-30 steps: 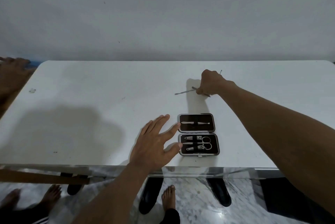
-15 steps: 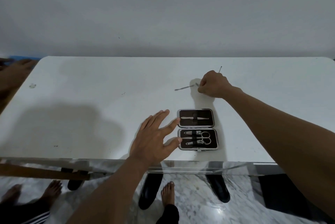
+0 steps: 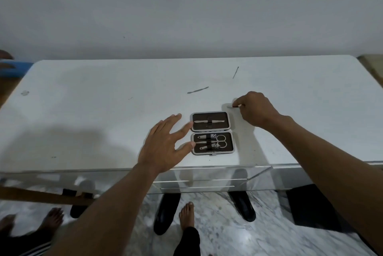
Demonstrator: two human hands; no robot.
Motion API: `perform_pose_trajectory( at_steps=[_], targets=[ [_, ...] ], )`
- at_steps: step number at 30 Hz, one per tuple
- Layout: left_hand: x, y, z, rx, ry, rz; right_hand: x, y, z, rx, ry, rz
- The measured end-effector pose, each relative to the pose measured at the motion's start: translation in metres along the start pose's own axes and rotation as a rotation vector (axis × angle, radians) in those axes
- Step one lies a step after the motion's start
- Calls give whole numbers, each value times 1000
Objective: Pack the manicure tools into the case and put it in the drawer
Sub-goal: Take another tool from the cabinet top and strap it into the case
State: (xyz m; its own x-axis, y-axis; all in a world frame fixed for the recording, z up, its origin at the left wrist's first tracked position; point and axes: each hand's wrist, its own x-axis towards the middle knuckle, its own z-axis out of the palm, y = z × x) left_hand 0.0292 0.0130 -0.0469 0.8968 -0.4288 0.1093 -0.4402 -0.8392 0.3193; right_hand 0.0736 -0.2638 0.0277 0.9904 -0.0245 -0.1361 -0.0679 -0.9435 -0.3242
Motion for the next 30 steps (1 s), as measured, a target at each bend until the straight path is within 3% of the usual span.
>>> perform_pose_trajectory(
  at_steps=[5,11,15,30],
  targets=[
    [0,0,0,24,-10,-7,-22,13,1,-99,45,-34],
    [0,0,-1,25,-12,-17,-41,1,-5,237,82,-29],
    [-1,0,-2,8,-12,-22,-43,-8,4,271,32,-38],
    [1,-1,0,7,-4,-21,-41,-10,10,-44,-45,-268]
  ],
)
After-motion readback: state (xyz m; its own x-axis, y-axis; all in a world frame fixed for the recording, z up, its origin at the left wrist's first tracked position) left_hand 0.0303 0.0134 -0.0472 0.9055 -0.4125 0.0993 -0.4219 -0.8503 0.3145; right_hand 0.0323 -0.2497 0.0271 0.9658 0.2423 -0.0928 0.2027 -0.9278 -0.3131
